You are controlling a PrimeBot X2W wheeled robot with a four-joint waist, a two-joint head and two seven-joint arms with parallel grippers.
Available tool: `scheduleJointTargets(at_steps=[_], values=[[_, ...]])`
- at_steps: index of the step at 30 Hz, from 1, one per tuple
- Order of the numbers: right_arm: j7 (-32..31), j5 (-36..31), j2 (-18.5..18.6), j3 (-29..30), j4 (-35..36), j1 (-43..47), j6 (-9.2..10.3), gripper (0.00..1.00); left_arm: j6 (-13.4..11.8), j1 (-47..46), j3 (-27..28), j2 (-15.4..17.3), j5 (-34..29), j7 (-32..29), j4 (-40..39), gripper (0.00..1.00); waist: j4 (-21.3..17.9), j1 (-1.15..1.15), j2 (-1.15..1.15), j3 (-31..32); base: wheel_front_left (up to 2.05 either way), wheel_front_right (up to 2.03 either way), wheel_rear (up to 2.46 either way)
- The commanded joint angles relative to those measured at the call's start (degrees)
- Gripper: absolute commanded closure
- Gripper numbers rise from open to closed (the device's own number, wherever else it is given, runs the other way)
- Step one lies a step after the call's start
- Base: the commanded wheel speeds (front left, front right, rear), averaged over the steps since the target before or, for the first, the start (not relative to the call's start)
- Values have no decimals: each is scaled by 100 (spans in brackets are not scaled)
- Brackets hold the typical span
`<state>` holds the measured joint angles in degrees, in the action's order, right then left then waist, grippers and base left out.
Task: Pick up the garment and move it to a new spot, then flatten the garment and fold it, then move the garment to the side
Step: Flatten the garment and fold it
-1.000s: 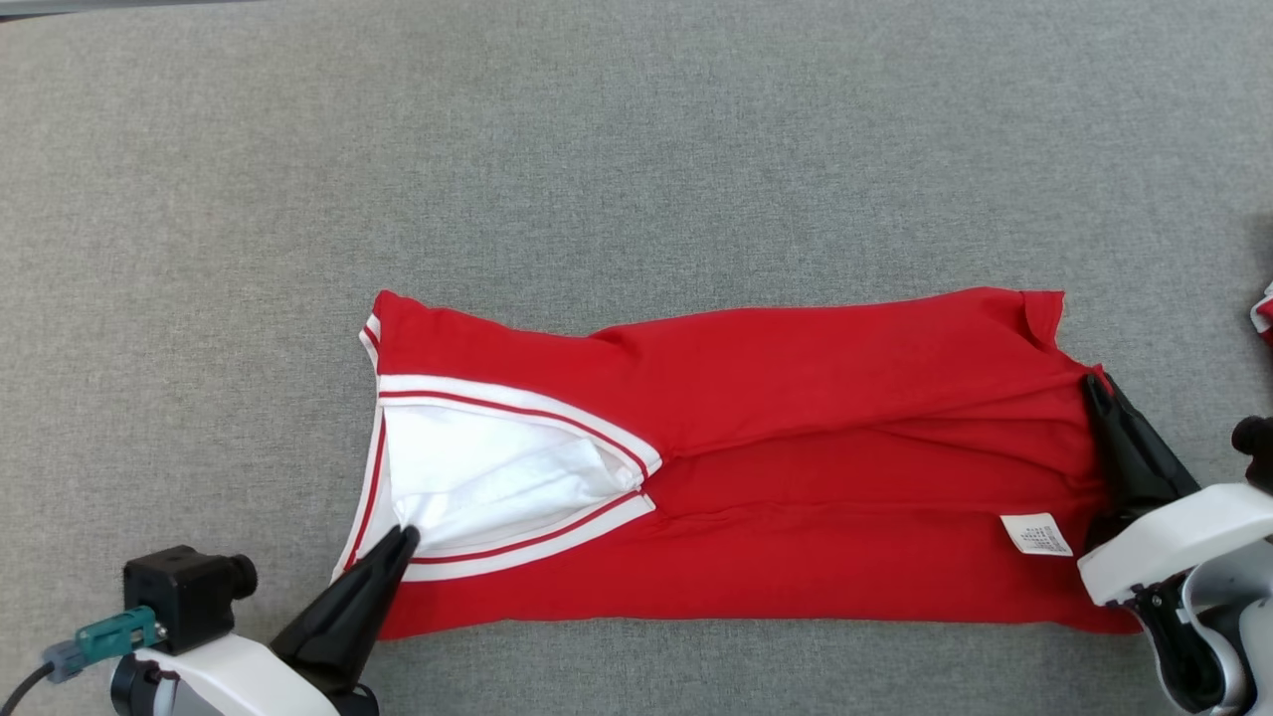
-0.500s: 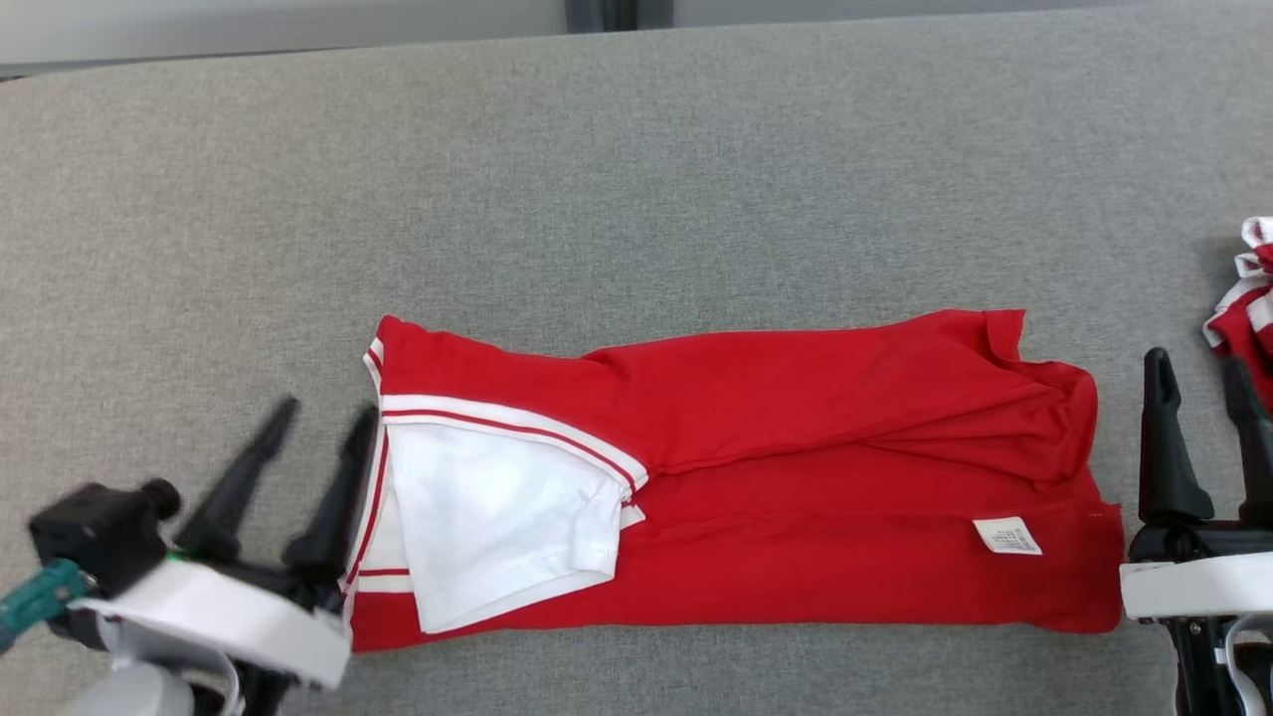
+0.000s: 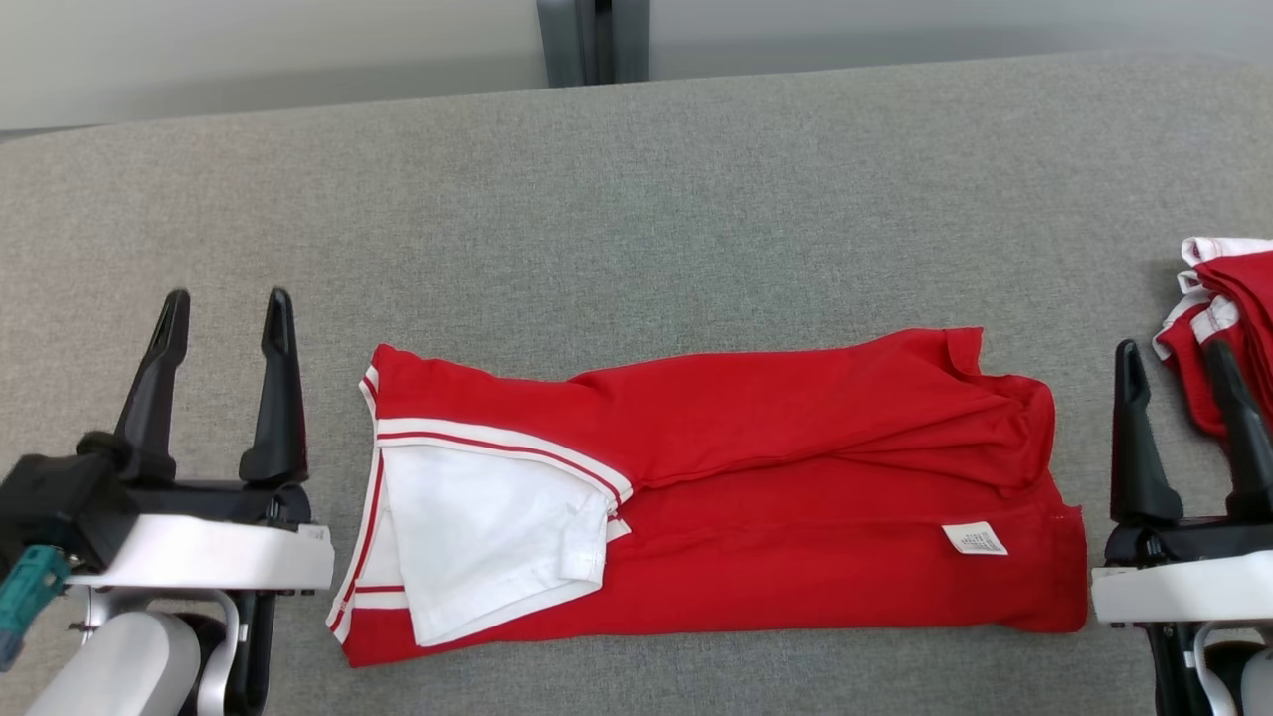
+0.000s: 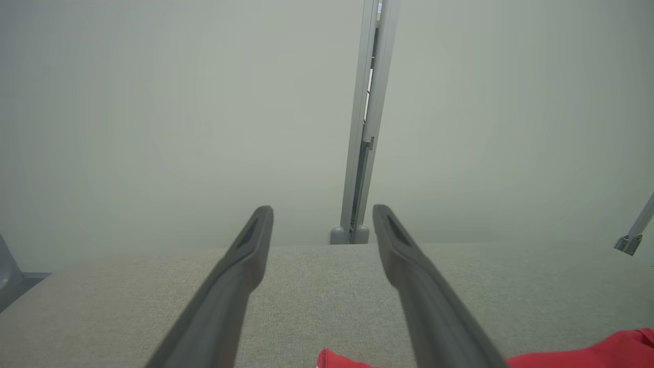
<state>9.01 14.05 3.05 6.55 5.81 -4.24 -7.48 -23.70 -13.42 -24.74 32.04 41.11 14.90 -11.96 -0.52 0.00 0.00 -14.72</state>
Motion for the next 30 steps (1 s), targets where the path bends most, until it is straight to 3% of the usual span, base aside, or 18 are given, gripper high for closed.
scheduleJointTargets(at_steps=[1,13,30], values=[[-8,-50,-3,-36,-61,70,-3,0,69,118,97,-48,-153,16,108,0,-2,0,0,59,0,0,0],[55,-134,-1,-163,-386,229,-3,0,1012,652,786,-668,-1272,18,731,0,54,0,0,265,0,0,0],[36,-157,-1,-107,-527,140,-3,0,1725,639,1371,-1244,-1910,18,1134,0,115,0,0,206,0,0,0]])
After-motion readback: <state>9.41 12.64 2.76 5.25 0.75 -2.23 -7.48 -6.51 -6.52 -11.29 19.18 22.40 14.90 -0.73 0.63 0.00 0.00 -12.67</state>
